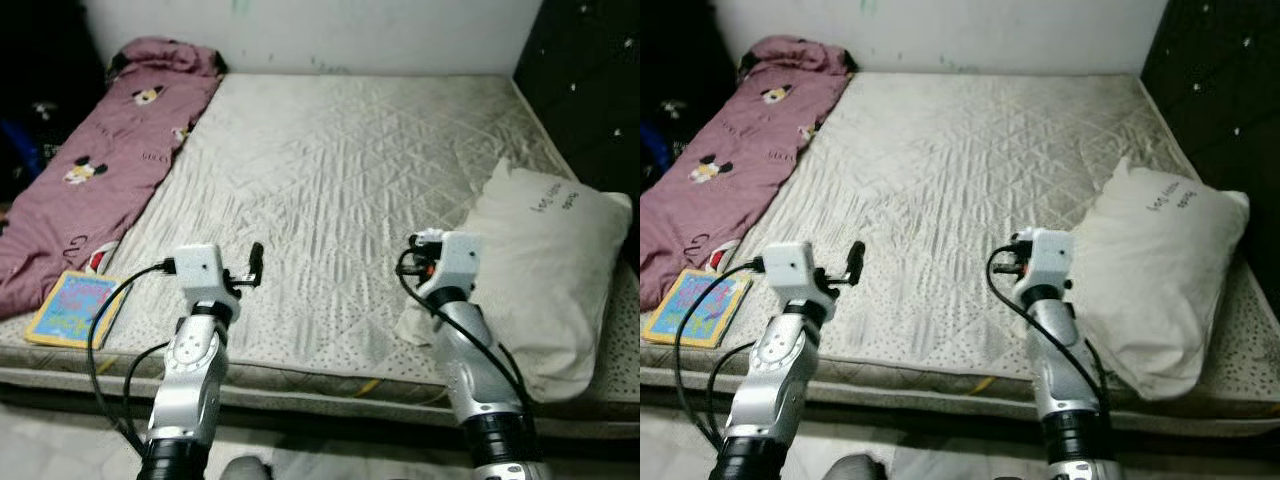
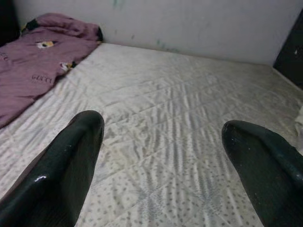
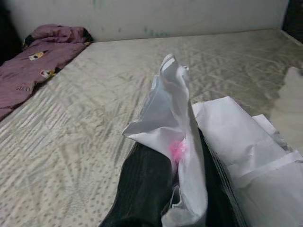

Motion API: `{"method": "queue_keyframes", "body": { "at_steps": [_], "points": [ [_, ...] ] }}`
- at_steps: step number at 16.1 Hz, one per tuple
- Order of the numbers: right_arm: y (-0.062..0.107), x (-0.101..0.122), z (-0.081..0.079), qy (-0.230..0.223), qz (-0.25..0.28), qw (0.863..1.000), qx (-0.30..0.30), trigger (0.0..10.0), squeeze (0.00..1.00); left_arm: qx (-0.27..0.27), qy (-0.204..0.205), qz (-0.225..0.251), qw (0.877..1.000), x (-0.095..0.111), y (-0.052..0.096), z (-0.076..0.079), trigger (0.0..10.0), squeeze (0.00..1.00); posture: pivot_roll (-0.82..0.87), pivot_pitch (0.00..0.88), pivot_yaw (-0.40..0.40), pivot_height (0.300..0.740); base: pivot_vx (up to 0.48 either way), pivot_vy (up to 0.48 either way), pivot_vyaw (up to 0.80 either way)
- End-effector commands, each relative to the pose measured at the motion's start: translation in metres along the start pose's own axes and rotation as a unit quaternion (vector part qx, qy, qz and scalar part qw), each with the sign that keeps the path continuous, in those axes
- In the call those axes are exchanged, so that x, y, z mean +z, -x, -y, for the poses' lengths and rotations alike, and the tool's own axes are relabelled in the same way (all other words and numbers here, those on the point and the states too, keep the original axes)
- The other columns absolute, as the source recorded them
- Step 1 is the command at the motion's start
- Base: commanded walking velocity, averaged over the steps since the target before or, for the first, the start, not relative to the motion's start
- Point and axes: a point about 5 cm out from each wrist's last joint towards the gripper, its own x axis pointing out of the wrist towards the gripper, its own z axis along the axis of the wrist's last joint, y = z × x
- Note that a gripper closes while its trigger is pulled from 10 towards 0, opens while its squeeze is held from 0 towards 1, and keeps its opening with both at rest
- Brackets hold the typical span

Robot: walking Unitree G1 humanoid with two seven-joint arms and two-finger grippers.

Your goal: Clean up the room

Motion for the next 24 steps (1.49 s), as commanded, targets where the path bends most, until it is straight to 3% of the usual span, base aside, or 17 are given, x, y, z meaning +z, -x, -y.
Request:
{"method": "queue_keyframes", "body": {
  "at_steps": [1,12,24],
  "points": [
    [-0.0014,-0.0013,-0.0094,-0.008,-0.002,1.0,0.015,10.0,0.0,0.01,-0.005,-0.003,1.0,0.0002,0.0019,-0.0086,10.0,0.0,-0.06,0.0,0.04,0.74,0.0,0.48,0.0],
    [-0.0025,-0.003,-0.0098,-0.007,-0.007,1.0,0.022,10.0,0.0,0.006,-0.004,0.002,1.0,0.0016,0.0011,-0.0069,10.0,0.0,-0.06,0.0,0.036,0.74,0.0,0.461,0.0],
    [-0.0029,-0.0035,-0.0113,-0.013,-0.011,0.999,0.036,10.0,0.0,-0.013,0.009,0.019,1.0,0.0064,0.0028,-0.0038,10.0,0.0,-0.07,0.0,0.032,0.74,0.023,0.0,-0.05]
  ]
}}
